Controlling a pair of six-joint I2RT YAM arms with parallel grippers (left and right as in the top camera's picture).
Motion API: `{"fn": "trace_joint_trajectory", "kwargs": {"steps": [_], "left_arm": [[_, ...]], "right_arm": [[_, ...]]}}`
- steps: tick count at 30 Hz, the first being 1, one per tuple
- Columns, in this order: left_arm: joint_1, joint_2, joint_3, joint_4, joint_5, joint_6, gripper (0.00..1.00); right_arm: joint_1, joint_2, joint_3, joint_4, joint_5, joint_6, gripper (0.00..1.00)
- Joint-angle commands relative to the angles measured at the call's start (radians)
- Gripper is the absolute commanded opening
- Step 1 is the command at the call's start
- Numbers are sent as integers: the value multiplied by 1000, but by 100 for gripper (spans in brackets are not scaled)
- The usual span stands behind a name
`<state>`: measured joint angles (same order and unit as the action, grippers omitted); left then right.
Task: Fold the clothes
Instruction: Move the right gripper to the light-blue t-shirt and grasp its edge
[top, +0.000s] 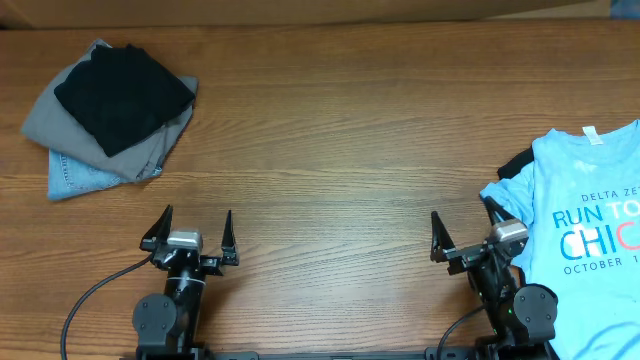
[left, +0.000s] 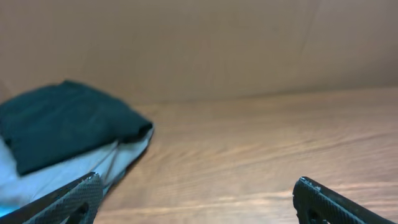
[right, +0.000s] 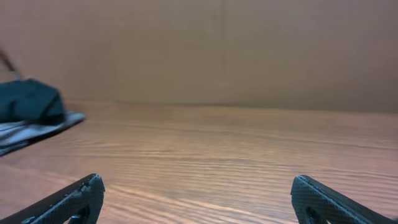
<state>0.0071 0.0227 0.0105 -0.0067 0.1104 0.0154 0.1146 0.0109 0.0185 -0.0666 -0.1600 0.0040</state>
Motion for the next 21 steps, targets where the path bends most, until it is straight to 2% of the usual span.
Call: {"fn": "trace_joint_trajectory", "kwargs": {"steps": [1, 5, 10, 15, 21], "left_arm": [[-1, 3, 75, 2, 32, -22, 100], [-1, 17, 187, -82, 9, -23, 100], [-1, 114, 357, -262, -11, -23, 100], [-1, 314, 531, -401, -34, -23, 100], [-1, 605, 782, -547, -28, -24, 100]], "right_arm": [[-5, -5, 50, 8, -82, 67, 100], [-5, 8, 122, -39, -104, 140, 100], [-5, 94, 243, -229, -103, 164, 100], [-5, 272, 384, -389, -103, 165, 100], [-5, 560, 605, -501, -103, 164, 100]]}}
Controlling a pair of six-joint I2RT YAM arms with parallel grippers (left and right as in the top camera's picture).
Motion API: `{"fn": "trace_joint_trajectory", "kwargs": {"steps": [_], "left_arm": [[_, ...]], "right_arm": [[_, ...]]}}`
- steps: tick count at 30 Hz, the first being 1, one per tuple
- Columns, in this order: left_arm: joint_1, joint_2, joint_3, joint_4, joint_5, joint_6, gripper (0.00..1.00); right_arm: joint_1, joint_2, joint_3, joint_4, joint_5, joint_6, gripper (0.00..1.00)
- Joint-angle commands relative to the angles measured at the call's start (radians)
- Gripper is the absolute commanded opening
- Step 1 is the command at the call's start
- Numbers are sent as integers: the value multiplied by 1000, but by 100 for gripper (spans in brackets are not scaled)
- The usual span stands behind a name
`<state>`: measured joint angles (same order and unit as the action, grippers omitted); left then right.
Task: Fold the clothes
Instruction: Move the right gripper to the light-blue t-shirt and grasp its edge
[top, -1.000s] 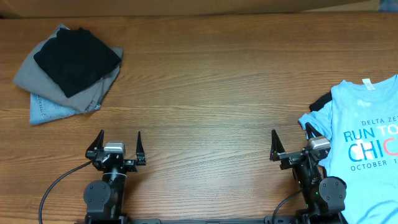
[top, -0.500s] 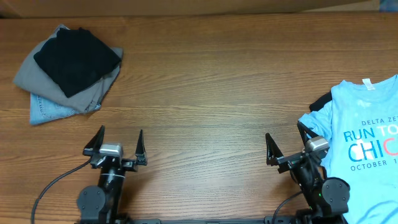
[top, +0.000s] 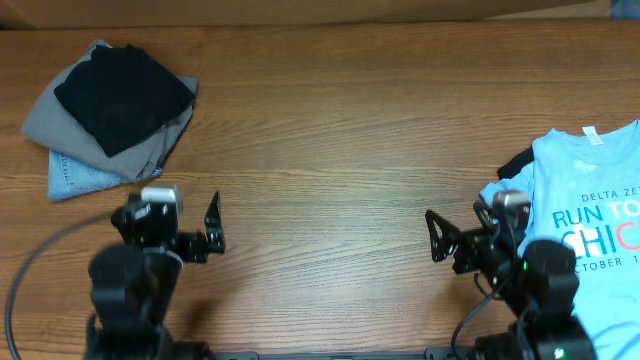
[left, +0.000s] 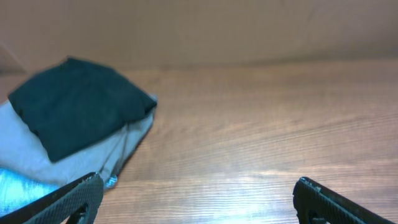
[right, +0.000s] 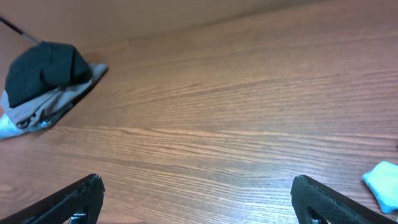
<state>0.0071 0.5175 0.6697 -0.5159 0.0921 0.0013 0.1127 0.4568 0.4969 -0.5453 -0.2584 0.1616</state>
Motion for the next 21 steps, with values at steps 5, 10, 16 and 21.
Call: {"fn": "trace_joint_trajectory", "kwargs": {"steps": [5, 10, 16, 21], "left_arm": [[-1, 334, 349, -206, 64, -10, 100], [-1, 517, 540, -396, 61, -8, 100], [-1, 639, 603, -438, 69, 9, 100], [-1, 659, 603, -446, 204, 2, 100]], "right_arm": [[-3, 376, 354, -149, -5, -11, 100], [-3, 644, 586, -318, 4, -25, 100], [-3, 836, 686, -354, -82, -31, 100], [-31, 877, 689, -328, 40, 91, 100]]}}
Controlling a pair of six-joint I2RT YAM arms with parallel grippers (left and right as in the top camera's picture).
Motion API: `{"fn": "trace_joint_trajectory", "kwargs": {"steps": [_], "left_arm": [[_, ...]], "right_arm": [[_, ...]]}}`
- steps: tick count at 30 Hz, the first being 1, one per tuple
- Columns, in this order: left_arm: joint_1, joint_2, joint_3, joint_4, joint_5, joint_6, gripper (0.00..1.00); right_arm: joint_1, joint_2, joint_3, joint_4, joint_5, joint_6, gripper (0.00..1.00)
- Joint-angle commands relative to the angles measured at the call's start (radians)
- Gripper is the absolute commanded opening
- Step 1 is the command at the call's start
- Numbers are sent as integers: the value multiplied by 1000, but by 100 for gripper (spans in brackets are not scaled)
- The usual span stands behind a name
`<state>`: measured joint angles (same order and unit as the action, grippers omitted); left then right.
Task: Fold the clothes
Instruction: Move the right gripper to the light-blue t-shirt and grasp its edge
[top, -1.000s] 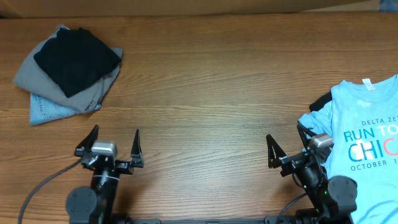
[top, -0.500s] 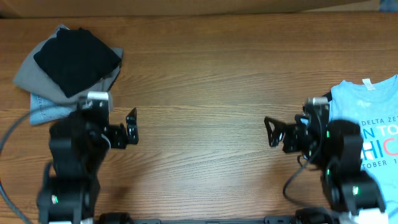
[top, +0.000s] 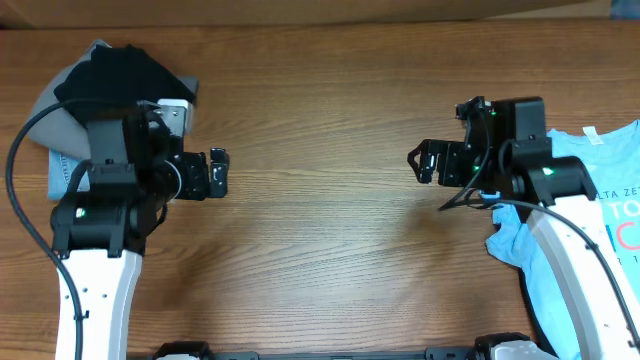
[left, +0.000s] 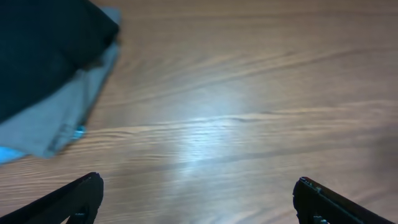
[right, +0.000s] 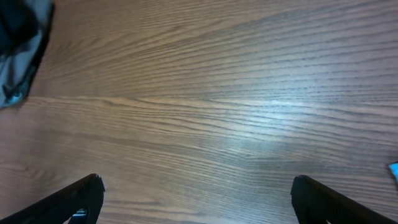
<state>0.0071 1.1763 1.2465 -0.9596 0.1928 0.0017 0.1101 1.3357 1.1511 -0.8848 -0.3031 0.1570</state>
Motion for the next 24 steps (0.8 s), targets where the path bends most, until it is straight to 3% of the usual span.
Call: {"fn": "trace_joint_trajectory", "kwargs": {"steps": [1, 6, 12, 16, 20, 24], "left_arm": [[-1, 1, 27, 0, 114, 2, 100], [-1, 1, 27, 7, 115, 1, 100], [-1, 3, 27, 35, 113, 1, 100], [-1, 8, 27, 57, 113, 2, 100], [-1, 20, 26, 68, 112, 2, 100], [-1, 42, 26, 80, 112, 2, 100]], "right_arm": [[-50, 0, 34, 12, 148, 166, 100], [-269, 29, 34, 12, 185, 319, 99], [-499, 166, 34, 34, 142, 306, 89], [-524, 271, 34, 79, 145, 228, 82], [-512, 361, 34, 95, 162, 229, 79], [-509, 447, 34, 102, 214, 241, 70]]}}
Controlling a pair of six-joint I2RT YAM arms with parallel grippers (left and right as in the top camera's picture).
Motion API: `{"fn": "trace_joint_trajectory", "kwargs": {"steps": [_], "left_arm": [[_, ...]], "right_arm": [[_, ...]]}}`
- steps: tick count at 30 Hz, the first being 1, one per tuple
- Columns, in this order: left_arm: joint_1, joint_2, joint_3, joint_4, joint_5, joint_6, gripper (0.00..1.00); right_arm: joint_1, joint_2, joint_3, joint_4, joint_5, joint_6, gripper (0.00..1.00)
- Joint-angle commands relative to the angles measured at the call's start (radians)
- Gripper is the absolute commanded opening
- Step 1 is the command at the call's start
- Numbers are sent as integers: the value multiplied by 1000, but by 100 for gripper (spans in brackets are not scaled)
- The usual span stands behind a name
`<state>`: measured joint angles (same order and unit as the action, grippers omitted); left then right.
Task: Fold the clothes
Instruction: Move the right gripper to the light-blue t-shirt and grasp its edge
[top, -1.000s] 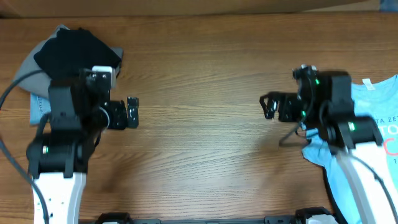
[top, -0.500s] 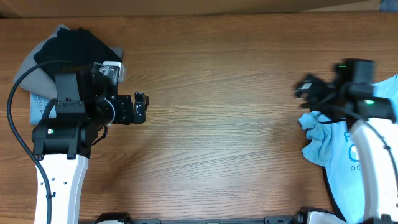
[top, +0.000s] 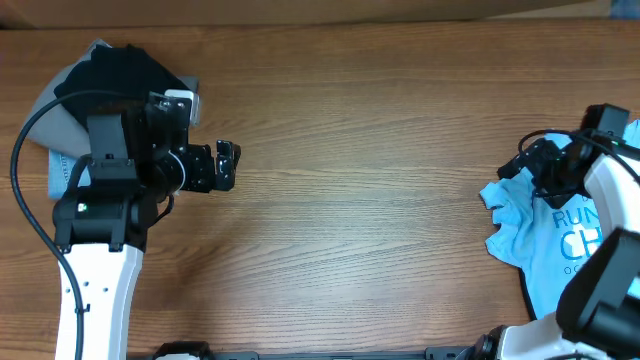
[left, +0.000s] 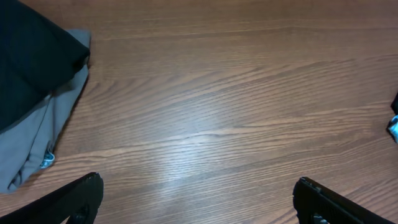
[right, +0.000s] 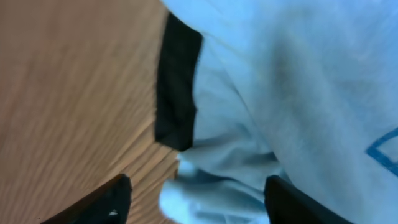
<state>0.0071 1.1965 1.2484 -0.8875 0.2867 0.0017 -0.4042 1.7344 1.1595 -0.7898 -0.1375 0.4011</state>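
A light blue printed T-shirt (top: 545, 235) lies crumpled at the table's right edge, over a dark garment (right: 177, 93). My right gripper (top: 545, 170) hangs open just above the shirt's left sleeve (right: 217, 193), the cloth bunched between its fingers (right: 115, 199). At the back left sits a folded pile: black (top: 115, 70) on grey (left: 43, 140) on pale blue. My left gripper (top: 222, 165) is open over bare wood to the right of that pile, nothing between its fingertips (left: 78, 196).
The wooden table (top: 350, 150) spreads wide between the two arms. A black cable (top: 30, 170) loops from the left arm across the folded pile. The left arm's white link (top: 95, 290) runs down to the front edge.
My right gripper has moved right, from over bare wood at mid-right to above the blue shirt's sleeve. The shirt now looks more bunched. My left gripper shifted slightly right.
Both grippers first rested open near the table's front edge, the shirt spread flat at the right. Then both arms stood higher, then out over the table's middle band. Now the right one is over the shirt, the left beside the folded pile.
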Motion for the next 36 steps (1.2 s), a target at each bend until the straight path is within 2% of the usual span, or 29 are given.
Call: {"fn": "trace_joint_trajectory", "kwargs": {"steps": [1, 12, 17, 22, 29, 34, 36], "left_arm": [[-1, 28, 24, 8, 18, 2, 100], [-1, 73, 24, 10, 22, 1, 100], [-1, 76, 24, 6, 22, 1, 100], [-1, 76, 24, 5, 22, 1, 100], [-1, 76, 24, 3, 21, 1, 100], [-1, 76, 24, 2, 22, 1, 100], [-1, 76, 24, 3, 22, 1, 100]], "right_arm": [[5, 66, 26, 10, 50, -4, 69], [48, 119, 25, 72, 48, -16, 65], [75, 147, 24, 72, 109, -15, 62], [78, 164, 24, 28, 144, -4, 41], [78, 164, 28, -6, 147, -5, 20], [77, 154, 28, -14, 146, -5, 20], [77, 145, 29, -17, 144, -5, 26]]}}
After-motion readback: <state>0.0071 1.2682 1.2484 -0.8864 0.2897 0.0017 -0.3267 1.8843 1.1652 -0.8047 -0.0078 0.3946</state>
